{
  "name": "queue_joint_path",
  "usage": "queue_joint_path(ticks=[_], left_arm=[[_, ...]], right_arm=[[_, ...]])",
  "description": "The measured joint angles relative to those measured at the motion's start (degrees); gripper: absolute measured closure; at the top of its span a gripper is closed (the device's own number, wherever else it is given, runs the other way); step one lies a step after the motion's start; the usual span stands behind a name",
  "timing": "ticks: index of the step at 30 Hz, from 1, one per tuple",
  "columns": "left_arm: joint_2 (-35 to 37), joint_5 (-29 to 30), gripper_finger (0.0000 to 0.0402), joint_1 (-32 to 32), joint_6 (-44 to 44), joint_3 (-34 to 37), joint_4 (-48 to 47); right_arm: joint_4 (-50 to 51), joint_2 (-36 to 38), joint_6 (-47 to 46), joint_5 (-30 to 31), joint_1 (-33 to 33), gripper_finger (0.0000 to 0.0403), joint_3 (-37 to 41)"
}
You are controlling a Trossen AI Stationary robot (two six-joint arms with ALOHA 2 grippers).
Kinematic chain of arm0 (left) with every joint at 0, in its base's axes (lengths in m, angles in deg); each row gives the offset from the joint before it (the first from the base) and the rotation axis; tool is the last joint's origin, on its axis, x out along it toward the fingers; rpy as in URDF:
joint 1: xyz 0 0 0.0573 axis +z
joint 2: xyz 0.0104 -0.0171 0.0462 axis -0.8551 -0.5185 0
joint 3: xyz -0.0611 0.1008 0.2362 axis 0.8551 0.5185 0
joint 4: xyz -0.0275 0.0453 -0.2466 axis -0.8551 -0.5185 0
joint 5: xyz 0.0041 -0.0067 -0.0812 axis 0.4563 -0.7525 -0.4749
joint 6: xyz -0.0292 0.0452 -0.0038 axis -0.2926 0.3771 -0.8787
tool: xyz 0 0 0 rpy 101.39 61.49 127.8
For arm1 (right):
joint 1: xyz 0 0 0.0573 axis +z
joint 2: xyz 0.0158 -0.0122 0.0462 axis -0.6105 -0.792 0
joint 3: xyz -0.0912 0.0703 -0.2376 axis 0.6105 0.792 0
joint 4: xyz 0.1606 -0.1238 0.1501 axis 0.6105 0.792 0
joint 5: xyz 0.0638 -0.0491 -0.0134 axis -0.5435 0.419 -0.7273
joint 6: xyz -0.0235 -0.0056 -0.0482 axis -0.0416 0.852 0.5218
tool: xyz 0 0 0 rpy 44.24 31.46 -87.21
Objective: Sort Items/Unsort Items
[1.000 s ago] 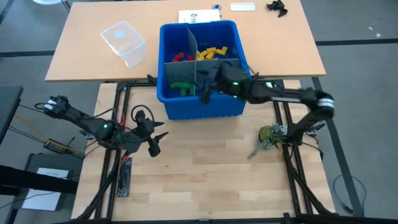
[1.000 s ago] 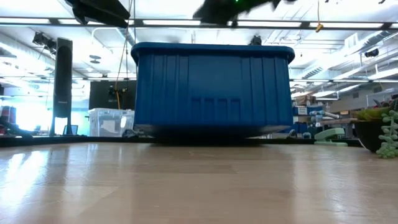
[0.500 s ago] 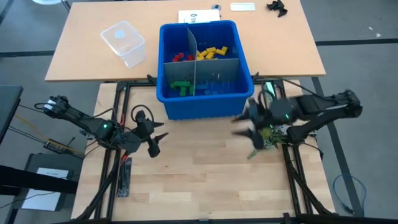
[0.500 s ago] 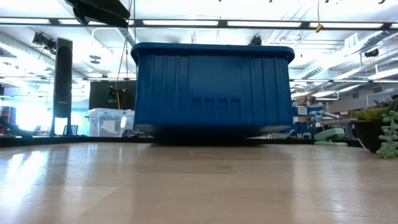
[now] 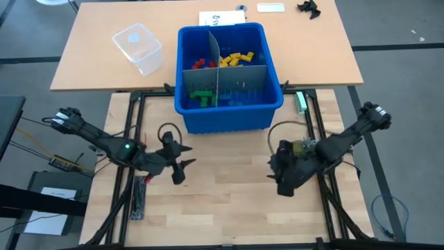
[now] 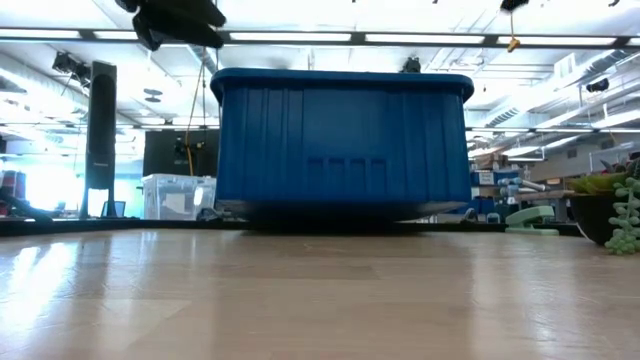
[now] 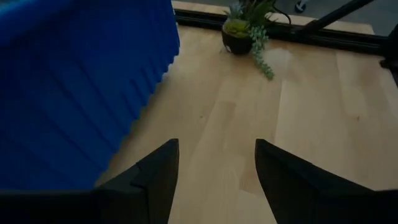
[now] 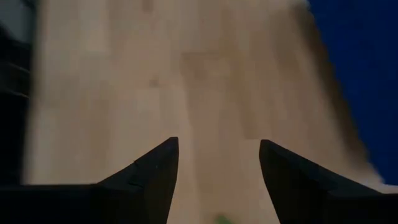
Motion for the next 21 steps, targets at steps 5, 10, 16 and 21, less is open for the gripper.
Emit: queue_joint_path(ticks=[5, 10, 16, 21], left_arm=[[-4.34, 0.0, 0.0184, 0.0, -0.15, -0.45, 1.03], [-4.59, 0.38, 0.0184, 0.0, 2.5, -6.77, -3.61], [-4.11, 8.04, 0.0184, 0.82, 6.33, -20.95, -20.7], [-4.08, 16.25, 0.0184, 4.13, 7.65, -28.95, -30.8]], right_arm=[[-0.99, -6.84, 3.76, 3.03, -0.03, 0.0187, 0.02], [-2.46, -10.88, 9.68, 2.73, -1.54, 0.0194, 0.02], [-4.66, -8.83, 14.75, 2.53, -4.9, 0.02, 0.04], [-9.08, -5.28, 17.99, 2.55, -8.3, 0.0199, 0.02]])
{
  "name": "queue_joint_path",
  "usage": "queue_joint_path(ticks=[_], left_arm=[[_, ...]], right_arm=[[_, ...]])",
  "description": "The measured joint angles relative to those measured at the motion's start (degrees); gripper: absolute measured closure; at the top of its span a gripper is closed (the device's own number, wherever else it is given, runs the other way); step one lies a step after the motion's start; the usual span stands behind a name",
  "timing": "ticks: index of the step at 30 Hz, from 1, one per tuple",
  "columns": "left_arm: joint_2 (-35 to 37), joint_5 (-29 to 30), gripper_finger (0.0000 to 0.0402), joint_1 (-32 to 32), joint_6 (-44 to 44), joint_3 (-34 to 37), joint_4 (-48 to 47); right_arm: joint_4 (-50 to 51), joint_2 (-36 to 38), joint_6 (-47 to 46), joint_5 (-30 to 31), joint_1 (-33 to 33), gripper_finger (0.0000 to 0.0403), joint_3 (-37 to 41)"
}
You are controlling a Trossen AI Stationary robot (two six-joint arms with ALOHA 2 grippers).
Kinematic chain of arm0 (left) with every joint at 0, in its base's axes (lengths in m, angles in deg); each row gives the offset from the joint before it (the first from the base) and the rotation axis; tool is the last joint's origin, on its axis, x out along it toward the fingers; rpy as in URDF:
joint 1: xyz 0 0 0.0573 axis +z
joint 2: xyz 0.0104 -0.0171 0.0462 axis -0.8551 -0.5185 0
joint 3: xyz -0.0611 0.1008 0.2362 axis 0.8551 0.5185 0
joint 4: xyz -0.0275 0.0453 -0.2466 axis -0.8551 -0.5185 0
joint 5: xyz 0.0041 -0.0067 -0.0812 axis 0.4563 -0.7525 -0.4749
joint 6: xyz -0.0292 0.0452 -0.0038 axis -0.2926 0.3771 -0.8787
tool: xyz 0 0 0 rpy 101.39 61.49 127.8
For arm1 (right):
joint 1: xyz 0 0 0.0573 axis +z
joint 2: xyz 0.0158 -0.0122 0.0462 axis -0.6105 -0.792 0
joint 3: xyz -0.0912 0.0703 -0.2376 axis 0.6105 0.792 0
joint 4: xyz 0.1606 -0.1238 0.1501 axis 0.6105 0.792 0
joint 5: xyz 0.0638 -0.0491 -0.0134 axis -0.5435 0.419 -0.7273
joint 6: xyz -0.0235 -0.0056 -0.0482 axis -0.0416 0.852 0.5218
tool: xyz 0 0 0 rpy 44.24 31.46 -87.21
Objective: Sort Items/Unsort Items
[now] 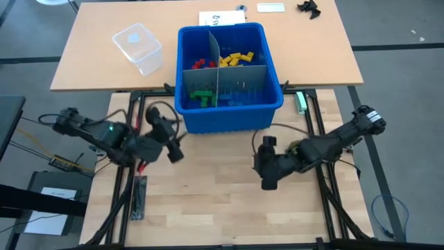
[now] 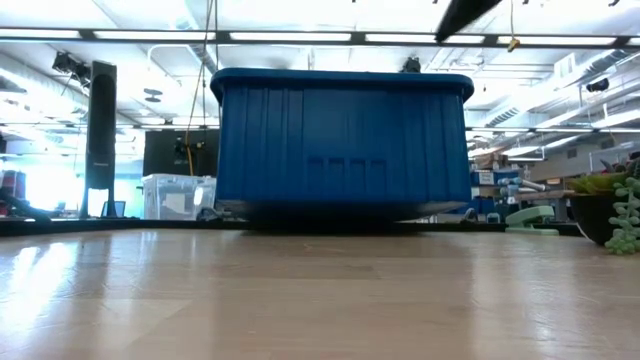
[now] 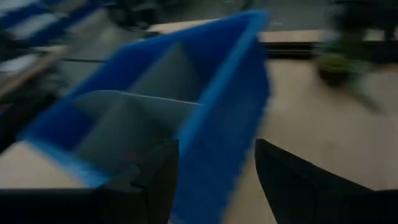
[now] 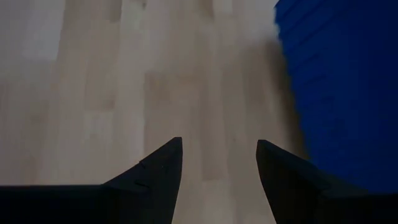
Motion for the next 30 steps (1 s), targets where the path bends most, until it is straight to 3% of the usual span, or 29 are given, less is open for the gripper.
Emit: queue_joint_path(ticks=[5, 9, 15, 17, 22, 30], left_arm=[[0.07, 7.79, 0.0184, 5.63, -2.96, -4.7, -7.77], [1.02, 5.95, 0.0184, 15.47, -2.82, -7.32, -10.57], [1.92, 4.11, 0.0184, 32.98, 5.02, -7.48, -8.31], [1.84, 1.1, 0.0184, 40.18, 8.65, -7.48, -5.99], [-1.49, -14.39, 0.0184, 58.04, 18.02, -7.47, 4.21], [-12.3, -28.24, 0.0184, 78.02, 23.92, -7.46, 13.35]], right_arm=[[-3.18, 2.38, 3.15, 0.02, -2.99, 0.0201, -0.02], [-3.81, 2.81, 6.08, -0.02, -5.67, 0.0202, -0.02], [-3.73, 2.38, 8.54, -1.69, -11.32, 0.0204, -0.02], [-3.99, 2.4, 8.57, -3.3, -13.22, 0.0205, -0.02], [-4.24, 2.39, 8.19, -5.12, -16.8, 0.0206, 0.03], [-5.07, 2.16, 6.1, -6.2, -19.54, 0.0208, 2.77]])
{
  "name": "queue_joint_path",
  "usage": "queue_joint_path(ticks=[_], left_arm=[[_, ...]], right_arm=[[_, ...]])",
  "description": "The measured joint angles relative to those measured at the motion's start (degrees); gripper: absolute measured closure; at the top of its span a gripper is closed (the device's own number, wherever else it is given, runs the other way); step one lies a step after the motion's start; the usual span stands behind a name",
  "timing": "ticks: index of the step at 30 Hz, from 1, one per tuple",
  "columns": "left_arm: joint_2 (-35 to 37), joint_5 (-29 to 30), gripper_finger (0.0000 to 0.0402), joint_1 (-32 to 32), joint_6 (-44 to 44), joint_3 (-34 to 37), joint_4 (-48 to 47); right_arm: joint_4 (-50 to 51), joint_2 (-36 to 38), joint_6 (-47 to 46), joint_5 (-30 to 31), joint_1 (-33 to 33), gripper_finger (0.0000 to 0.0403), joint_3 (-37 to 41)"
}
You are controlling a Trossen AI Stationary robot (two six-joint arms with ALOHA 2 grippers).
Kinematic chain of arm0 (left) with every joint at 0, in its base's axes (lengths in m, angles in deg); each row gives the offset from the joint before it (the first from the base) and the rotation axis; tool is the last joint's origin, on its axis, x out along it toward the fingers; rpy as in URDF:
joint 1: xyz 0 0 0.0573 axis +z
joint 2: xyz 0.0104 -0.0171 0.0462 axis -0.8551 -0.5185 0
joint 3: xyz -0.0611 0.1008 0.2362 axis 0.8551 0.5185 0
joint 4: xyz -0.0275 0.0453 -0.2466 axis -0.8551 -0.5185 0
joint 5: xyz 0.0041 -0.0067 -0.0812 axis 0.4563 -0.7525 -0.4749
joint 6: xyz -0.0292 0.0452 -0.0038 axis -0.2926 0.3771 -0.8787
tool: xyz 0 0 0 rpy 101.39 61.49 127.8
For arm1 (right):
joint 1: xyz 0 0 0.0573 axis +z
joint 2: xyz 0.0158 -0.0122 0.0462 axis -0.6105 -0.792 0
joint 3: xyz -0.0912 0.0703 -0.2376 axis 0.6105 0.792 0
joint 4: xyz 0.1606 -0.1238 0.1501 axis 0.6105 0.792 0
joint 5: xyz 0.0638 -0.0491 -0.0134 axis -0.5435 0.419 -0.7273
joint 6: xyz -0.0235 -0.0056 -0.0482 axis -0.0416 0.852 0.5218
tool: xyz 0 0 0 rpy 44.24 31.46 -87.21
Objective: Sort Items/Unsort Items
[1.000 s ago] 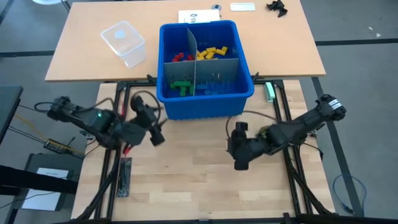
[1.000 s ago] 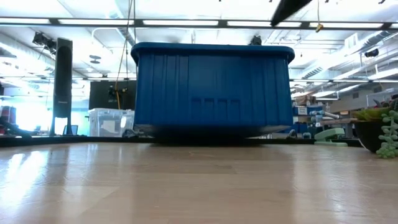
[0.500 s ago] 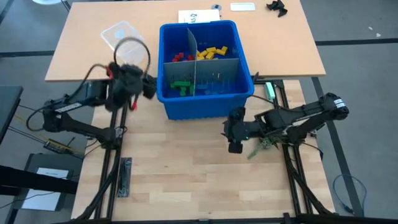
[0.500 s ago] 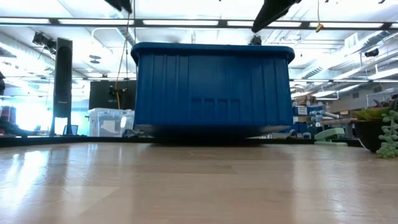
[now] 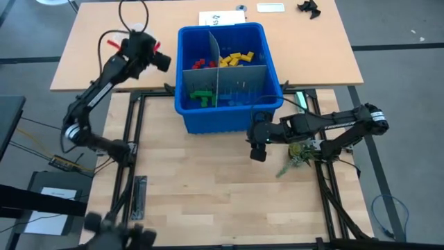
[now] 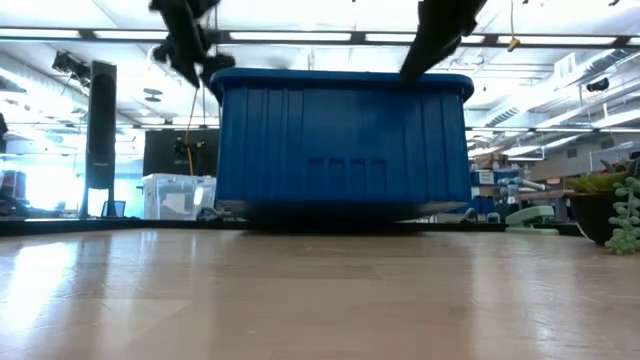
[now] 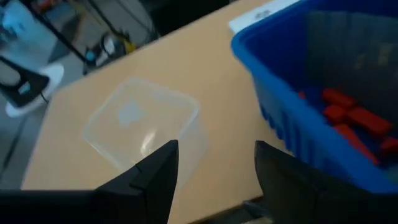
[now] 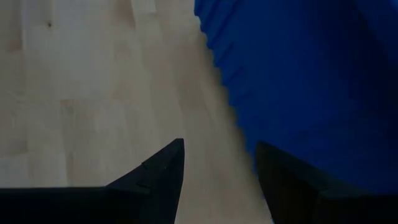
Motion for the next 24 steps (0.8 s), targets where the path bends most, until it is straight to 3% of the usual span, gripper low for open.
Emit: queue_joint_path(ticks=[10, 24], left_arm=[[-14.8, -7.77, 0.0184, 13.07, -0.31, -0.88, 8.92], [-34.53, -12.33, 0.0184, 20.74, 10.3, -17.23, 4.49]], right_arm=[[-1.76, 0.0, -3.64, -0.45, -0.32, 0.0209, 1.58], [-2.27, 0.0, -7.65, -0.47, -0.32, 0.0211, 5.25]])
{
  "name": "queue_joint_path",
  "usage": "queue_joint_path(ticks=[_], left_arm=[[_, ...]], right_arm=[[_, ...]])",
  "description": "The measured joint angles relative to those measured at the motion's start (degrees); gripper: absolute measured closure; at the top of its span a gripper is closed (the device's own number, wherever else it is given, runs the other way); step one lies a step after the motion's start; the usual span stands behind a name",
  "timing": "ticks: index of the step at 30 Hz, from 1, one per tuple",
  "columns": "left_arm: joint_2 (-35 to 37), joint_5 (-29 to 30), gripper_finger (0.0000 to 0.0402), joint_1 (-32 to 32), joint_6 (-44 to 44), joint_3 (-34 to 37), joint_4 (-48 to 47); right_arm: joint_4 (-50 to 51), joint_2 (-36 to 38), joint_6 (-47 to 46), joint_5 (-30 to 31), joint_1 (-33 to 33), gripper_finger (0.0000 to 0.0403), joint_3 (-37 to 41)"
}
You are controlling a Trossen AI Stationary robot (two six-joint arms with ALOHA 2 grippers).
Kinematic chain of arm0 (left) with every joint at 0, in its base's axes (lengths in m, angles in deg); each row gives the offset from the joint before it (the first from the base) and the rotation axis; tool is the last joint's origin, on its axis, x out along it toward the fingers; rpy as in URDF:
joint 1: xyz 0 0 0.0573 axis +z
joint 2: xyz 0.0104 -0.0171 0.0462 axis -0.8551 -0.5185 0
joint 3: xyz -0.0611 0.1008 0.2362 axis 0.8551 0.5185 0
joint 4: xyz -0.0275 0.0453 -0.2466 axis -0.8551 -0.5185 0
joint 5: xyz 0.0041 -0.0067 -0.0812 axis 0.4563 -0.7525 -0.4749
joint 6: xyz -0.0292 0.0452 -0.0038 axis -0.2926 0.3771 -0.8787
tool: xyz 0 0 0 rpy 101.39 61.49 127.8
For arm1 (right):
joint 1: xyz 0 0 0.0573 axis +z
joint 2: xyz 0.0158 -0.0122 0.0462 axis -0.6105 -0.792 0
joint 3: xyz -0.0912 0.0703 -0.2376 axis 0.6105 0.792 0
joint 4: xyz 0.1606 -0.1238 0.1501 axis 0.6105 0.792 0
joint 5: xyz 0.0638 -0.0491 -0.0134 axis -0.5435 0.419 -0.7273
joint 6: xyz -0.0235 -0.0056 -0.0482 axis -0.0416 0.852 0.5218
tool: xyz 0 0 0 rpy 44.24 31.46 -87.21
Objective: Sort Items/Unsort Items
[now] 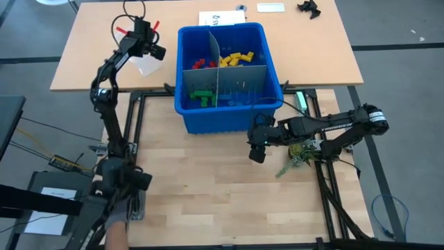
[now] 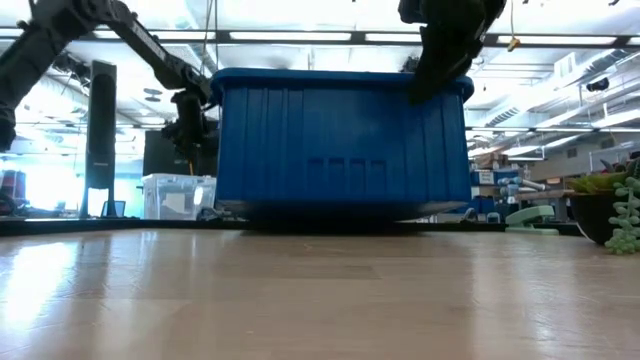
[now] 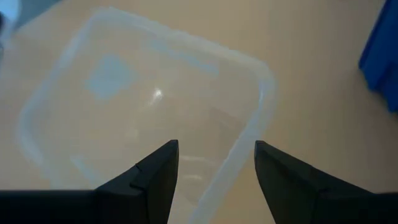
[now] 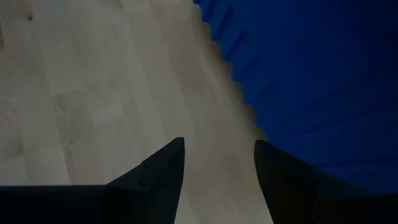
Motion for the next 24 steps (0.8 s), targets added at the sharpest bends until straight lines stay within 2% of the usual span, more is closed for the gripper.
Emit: queue_joint_path(ticks=[6, 12, 19, 24], left_arm=[[0.36, -5.55, 0.0184, 0.6, -1.5, -0.8, -0.26], [10.54, -23.95, 0.0184, -3.74, -5.64, -0.95, -1.12], [22.94, -27.44, 0.0184, -20.35, -0.73, -0.95, -9.24], [24.67, -27.57, 0.0184, -31.37, -1.73, -0.8, -18.99]], right_arm=[[0.85, 0.0, -0.63, -1.5, 0.0, 0.0211, 0.0], [1.42, 2.3, 1.26, -1.5, 0.0, 0.0211, -0.48], [-2.99, 8.82, 8.8, 0.19, -1.18, 0.0211, -2.56], [-12.8, 10.99, 19.67, -1.2, -9.05, 0.0211, -2.6]])
